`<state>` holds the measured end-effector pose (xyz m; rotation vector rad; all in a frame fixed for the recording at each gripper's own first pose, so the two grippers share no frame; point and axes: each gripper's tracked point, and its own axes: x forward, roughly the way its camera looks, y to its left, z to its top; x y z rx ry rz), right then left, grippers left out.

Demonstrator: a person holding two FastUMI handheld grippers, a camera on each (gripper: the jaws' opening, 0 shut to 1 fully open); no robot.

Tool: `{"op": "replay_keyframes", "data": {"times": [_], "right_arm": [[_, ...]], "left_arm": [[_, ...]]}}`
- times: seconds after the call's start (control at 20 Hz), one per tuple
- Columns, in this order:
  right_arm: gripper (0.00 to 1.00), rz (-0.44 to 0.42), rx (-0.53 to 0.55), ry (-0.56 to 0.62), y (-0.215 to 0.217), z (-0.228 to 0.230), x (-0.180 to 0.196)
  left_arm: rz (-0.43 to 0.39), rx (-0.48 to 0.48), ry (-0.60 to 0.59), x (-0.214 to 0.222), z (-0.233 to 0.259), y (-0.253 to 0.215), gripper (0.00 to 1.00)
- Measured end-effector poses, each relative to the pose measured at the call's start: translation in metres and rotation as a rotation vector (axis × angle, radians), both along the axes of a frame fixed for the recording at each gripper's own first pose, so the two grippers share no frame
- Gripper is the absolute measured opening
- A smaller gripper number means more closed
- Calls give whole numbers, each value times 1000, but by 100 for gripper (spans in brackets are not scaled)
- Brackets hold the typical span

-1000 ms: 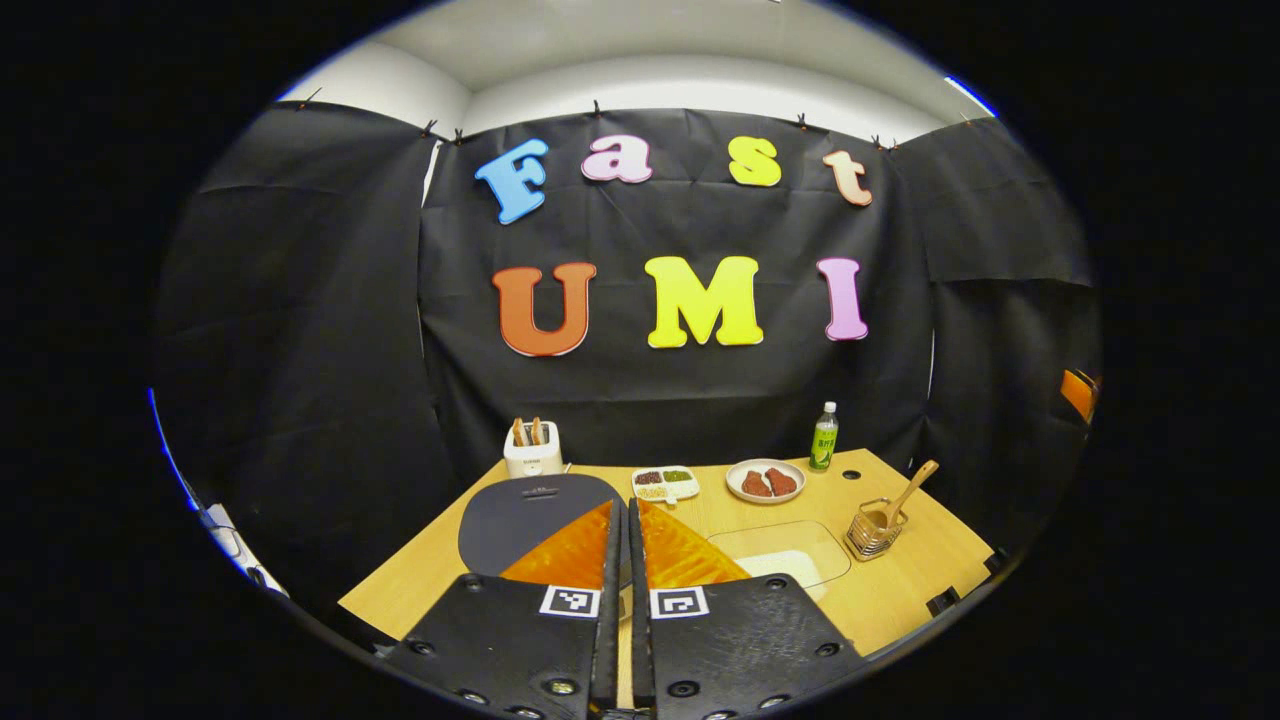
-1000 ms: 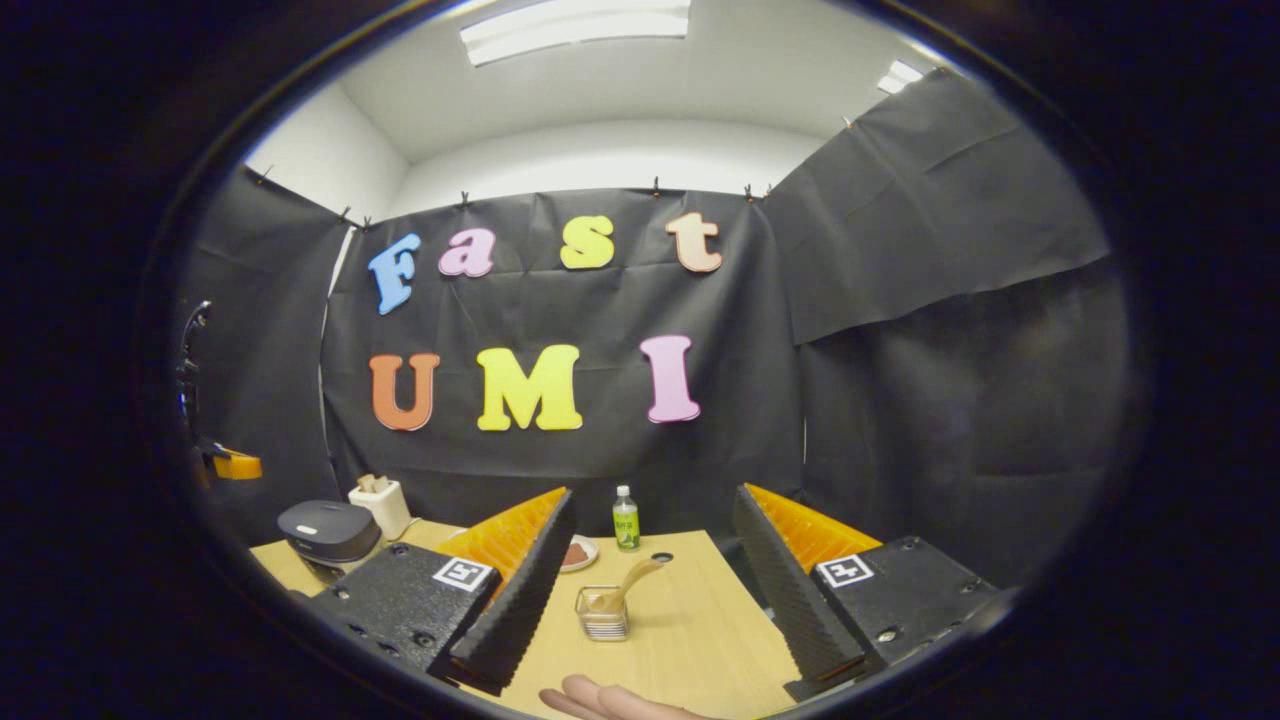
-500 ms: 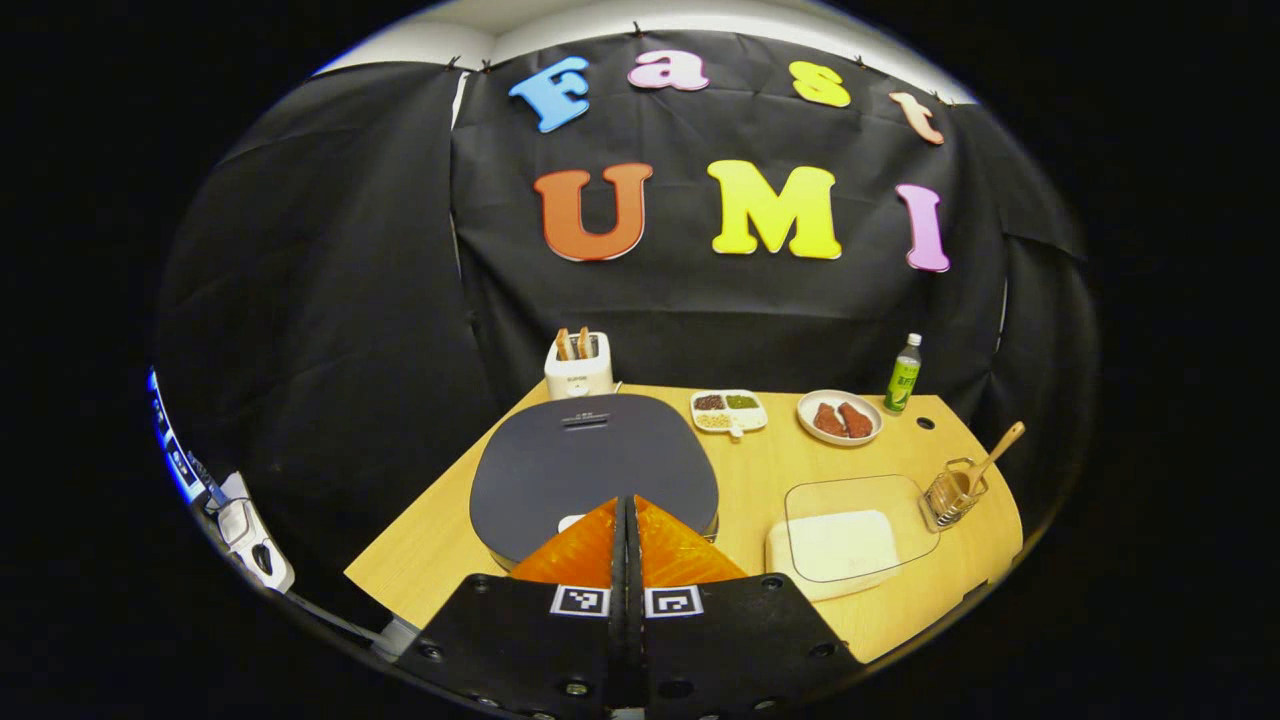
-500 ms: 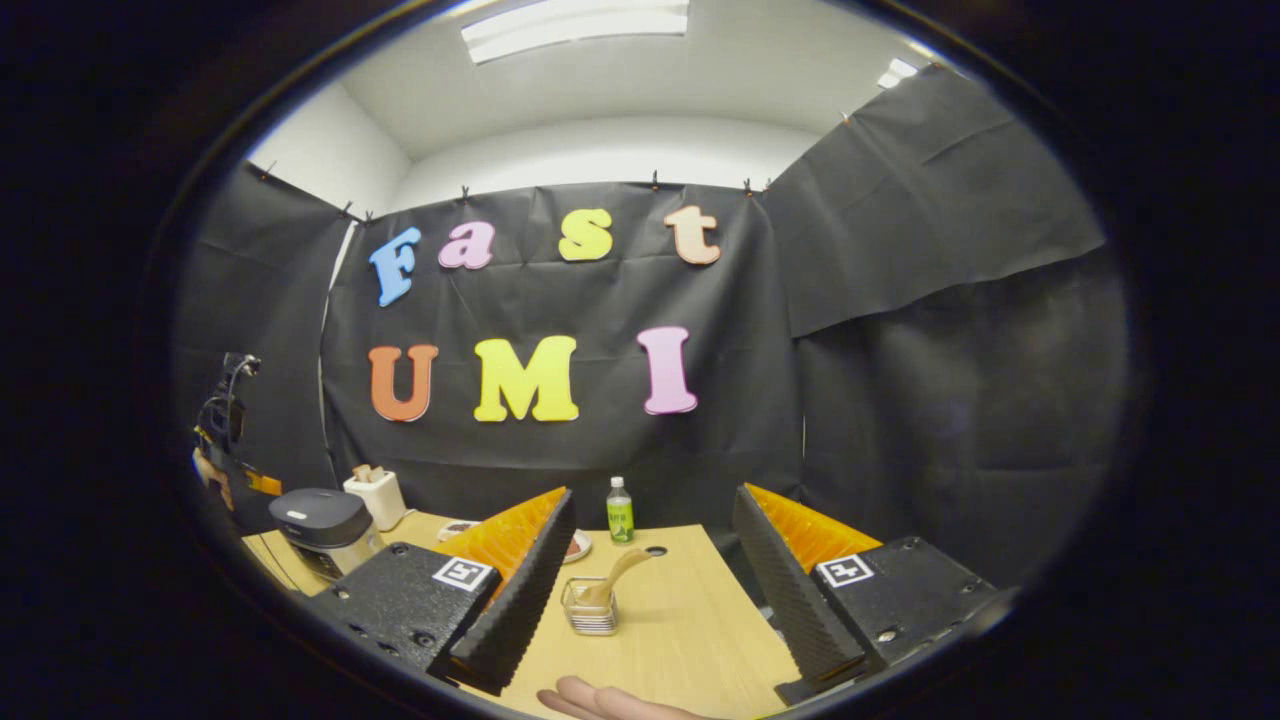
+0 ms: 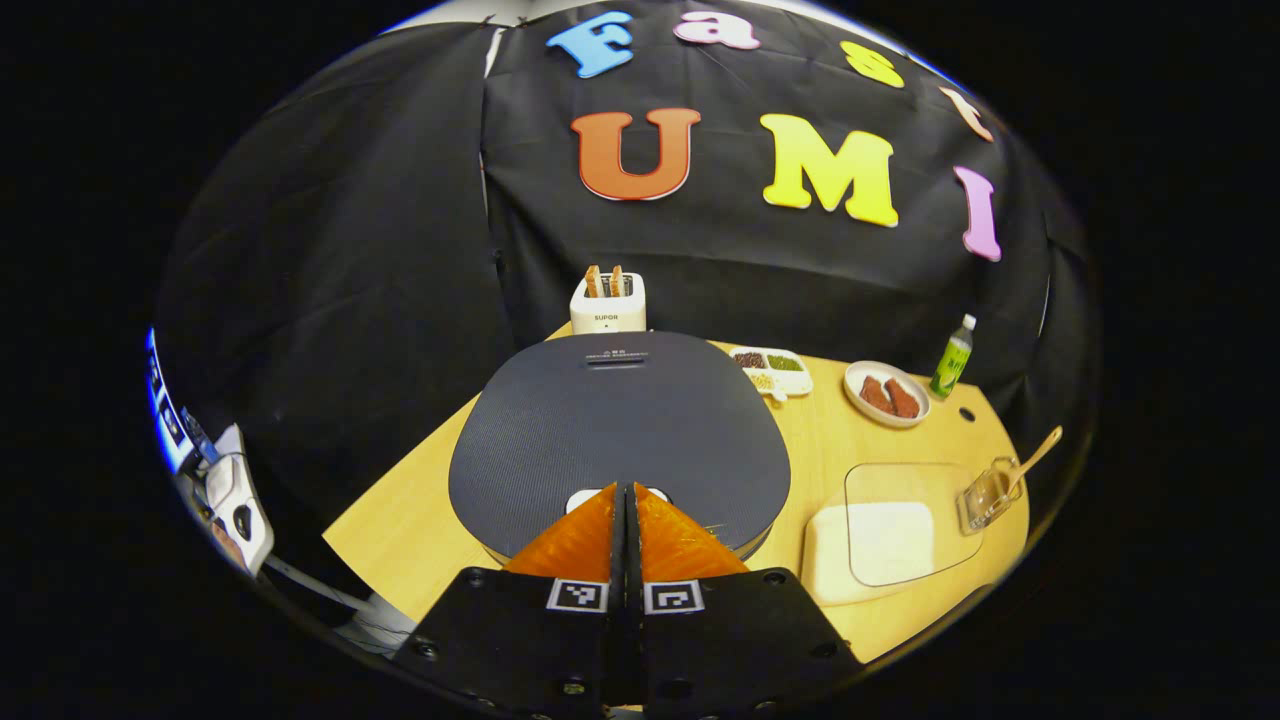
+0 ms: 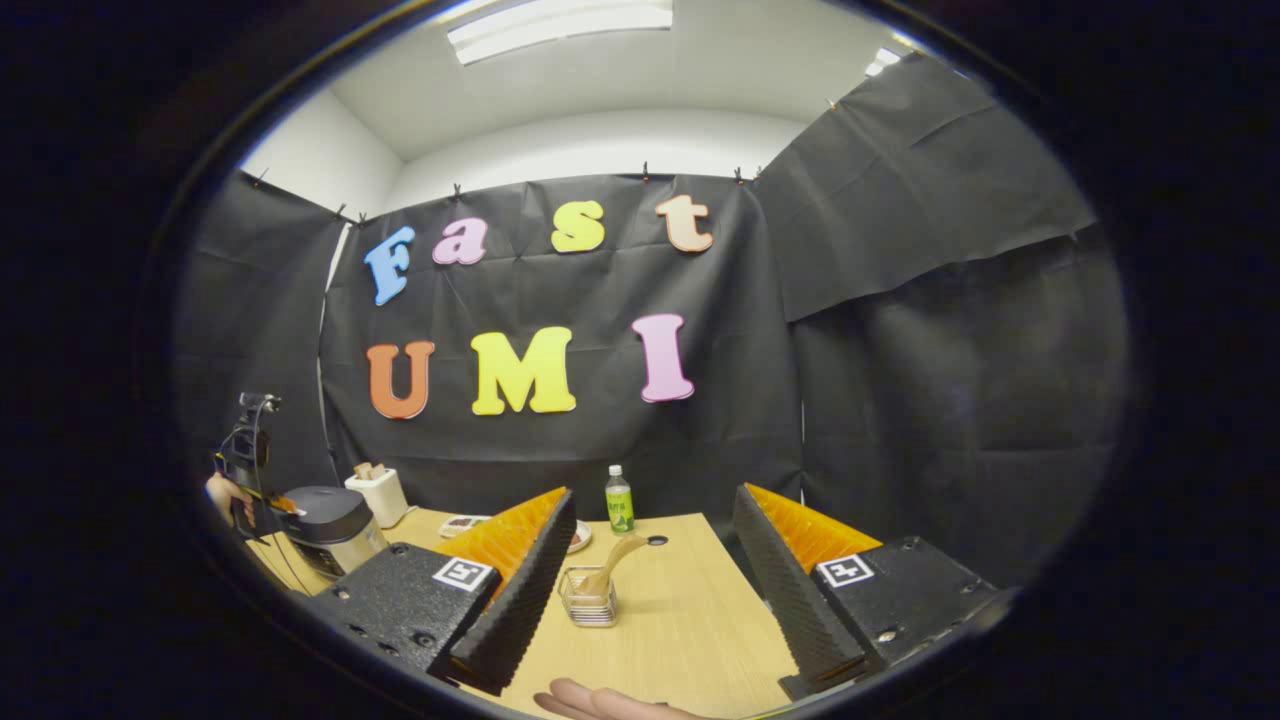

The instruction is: Close the left gripper, press the button to open the rice cooker; take a wooden spoon from the chopstick holder with the right hand, scoop a spoonful of rice and pour it into the rice cooker, then put the wooden spoon back into the chopstick holder.

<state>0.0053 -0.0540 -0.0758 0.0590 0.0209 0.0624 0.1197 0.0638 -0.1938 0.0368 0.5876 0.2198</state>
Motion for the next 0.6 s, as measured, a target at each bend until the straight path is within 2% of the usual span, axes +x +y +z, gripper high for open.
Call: {"op": "replay_keyframes", "data": {"times": [0.05, 0.15, 0.35, 0.45, 0.5, 0.55, 0.6], "right_arm": [[100, 6, 2, -7, 3, 1, -2], [100, 17, -2, -18, 11, 1, -5], [100, 68, -17, 10, 27, -11, -13], [100, 70, -38, 26, 26, -14, -13], [93, 64, -41, 25, 25, -14, -14], [93, 57, -42, 23, 23, -13, -14], [100, 48, -42, 27, 21, -14, -14]], "left_arm": [[-3, 38, 9, 0, -3, 1, 0], [16, 37, 1, 0, -2, 5, 0], [41, -127, -31, -3, 0, 1, 0], [34, -142, -38, -3, -3, 1, 0], [29, -133, -44, -3, -2, 2, 0], [39, -129, -57, -2, 0, 3, 0], [39, -113, -75, -1, 3, 3, 0]]}}
